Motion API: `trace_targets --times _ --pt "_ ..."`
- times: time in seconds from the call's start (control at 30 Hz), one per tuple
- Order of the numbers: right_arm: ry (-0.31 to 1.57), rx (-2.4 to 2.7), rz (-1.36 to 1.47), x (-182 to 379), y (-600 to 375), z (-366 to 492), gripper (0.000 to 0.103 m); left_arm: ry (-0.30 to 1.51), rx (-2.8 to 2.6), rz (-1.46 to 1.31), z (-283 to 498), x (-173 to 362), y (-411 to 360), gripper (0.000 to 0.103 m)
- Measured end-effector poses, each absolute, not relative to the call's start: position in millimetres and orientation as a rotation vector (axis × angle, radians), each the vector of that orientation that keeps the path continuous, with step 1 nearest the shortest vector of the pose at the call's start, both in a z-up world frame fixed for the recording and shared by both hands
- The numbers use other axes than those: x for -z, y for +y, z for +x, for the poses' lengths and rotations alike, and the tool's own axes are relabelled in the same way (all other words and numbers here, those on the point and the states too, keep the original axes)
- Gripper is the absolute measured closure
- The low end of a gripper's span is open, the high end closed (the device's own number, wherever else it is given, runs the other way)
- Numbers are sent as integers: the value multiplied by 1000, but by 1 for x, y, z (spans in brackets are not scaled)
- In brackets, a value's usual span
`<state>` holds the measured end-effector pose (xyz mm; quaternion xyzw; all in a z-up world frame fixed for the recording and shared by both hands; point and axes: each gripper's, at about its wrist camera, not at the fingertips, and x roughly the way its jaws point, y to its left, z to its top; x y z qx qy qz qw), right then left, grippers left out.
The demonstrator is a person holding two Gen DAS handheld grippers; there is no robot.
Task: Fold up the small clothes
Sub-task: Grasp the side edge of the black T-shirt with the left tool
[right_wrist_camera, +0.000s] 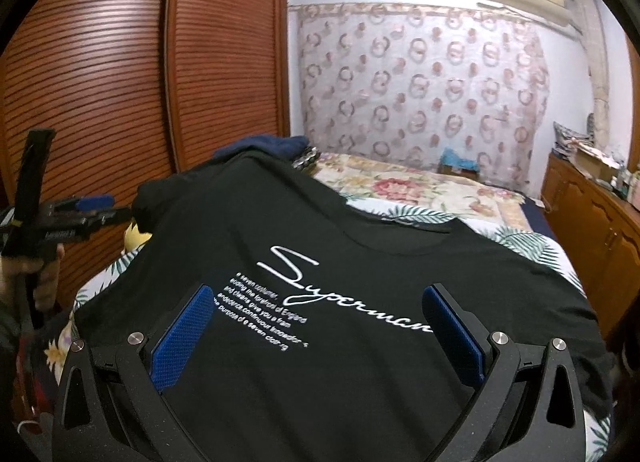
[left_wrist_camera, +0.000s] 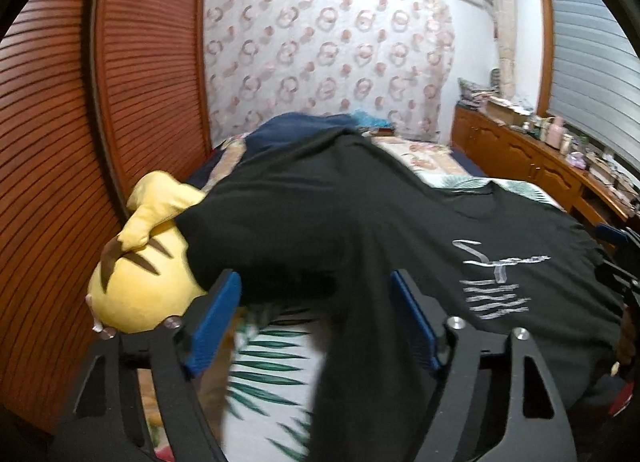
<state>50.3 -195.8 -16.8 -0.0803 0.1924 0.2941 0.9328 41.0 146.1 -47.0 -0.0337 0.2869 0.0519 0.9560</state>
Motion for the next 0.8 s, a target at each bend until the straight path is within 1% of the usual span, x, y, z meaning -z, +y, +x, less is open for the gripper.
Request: trace_targets --times 0.07,0.17,0.33,0.5,0.6,0.7,0.73,0.77,0.8 --pt "403 -613 -181 16 -196 58 0 607 -122 -78 46 54 158 33" --pt "413 -627 -196 15 -199 64 0 636 -130 -90 48 63 173 35" --pt "438 -650 -207 15 -196 73 0 682 -167 -89 58 78 195 41" --pt "452 -651 -218 12 -194 77 0 715 -127 -140 73 86 215 42" --pt "456 -649 -218 11 -192 77 0 717 -103 -149 80 88 221 45" --pt "461 -646 -214 13 -189 79 0 714 -82 -165 84 91 226 55" --pt "463 -646 -212 14 -189 79 0 714 -78 -174 84 92 228 62" --pt "465 -646 -209 15 -188 77 0 716 -73 -185 85 94 230 72" --pt "468 -646 -207 15 -188 77 0 715 -70 -193 85 95 232 78"
